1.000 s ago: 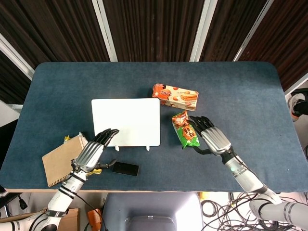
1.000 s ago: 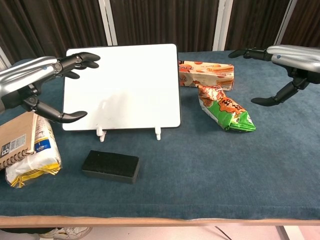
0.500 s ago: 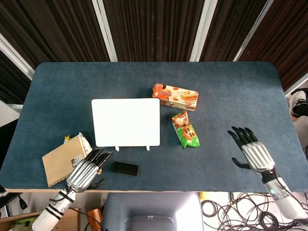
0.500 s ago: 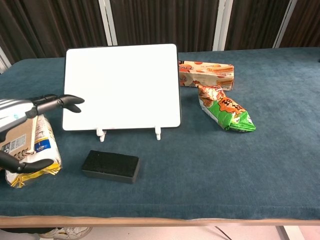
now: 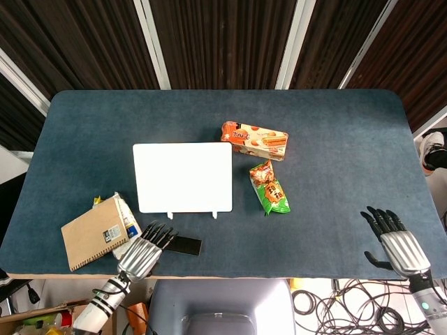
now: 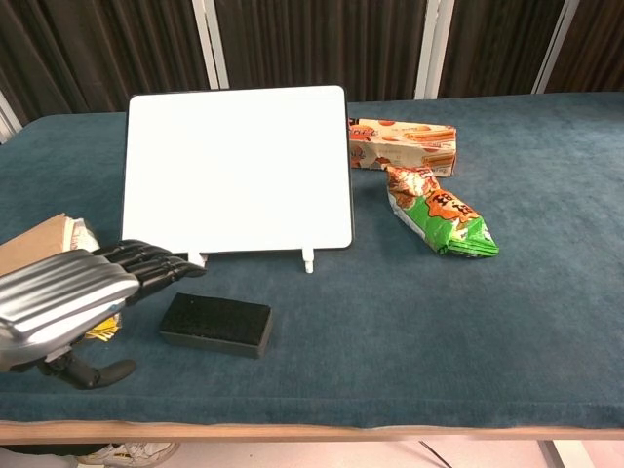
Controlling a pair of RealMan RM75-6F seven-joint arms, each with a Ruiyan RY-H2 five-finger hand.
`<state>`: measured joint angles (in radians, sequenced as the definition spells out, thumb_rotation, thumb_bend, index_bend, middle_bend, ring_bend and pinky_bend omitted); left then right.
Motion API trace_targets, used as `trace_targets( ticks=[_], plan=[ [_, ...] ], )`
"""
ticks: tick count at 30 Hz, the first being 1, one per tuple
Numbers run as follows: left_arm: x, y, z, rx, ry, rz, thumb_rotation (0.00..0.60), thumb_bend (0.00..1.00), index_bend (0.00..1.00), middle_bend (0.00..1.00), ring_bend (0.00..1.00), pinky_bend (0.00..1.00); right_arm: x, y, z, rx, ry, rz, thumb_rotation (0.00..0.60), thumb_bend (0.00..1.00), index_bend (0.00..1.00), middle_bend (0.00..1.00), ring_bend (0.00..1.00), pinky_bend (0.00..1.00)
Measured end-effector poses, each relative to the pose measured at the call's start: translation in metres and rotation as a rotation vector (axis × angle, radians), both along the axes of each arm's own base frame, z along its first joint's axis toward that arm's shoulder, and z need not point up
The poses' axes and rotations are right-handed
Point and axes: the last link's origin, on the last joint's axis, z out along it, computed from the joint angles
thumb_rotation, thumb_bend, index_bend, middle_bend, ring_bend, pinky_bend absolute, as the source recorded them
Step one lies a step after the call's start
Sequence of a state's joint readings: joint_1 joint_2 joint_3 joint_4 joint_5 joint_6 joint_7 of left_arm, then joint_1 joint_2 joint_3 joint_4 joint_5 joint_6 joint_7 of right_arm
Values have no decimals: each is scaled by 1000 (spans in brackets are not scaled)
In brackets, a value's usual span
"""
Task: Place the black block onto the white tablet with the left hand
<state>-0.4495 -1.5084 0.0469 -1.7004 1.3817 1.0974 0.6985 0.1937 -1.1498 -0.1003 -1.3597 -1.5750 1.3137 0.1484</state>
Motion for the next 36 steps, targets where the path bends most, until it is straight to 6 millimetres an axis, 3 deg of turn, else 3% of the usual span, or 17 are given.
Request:
trace_targets(
  ticks=[17, 26, 30, 36],
  plan=[
    [12, 12, -28, -36, -32, -1, 600, 356, 47, 178, 30, 0, -12, -8, 0, 28, 6, -66, 600, 243, 0, 0, 0, 0],
    [11, 18, -38, -37, -22, 1, 600, 349, 245, 279, 91, 0, -17, -8, 3, 25, 1, -90, 600, 243, 0, 0, 0, 0],
    [13, 19, -40, -28, -39, -7, 600, 349, 408, 428, 159, 0, -18, -8, 4, 26, 2, -97, 600, 243, 0, 0, 0, 0],
    [14, 21, -43, -5, -47, -16, 600, 370, 539, 584, 238, 0, -21, -7, 3, 30, 4, -106, 600, 243, 0, 0, 0, 0]
  ],
)
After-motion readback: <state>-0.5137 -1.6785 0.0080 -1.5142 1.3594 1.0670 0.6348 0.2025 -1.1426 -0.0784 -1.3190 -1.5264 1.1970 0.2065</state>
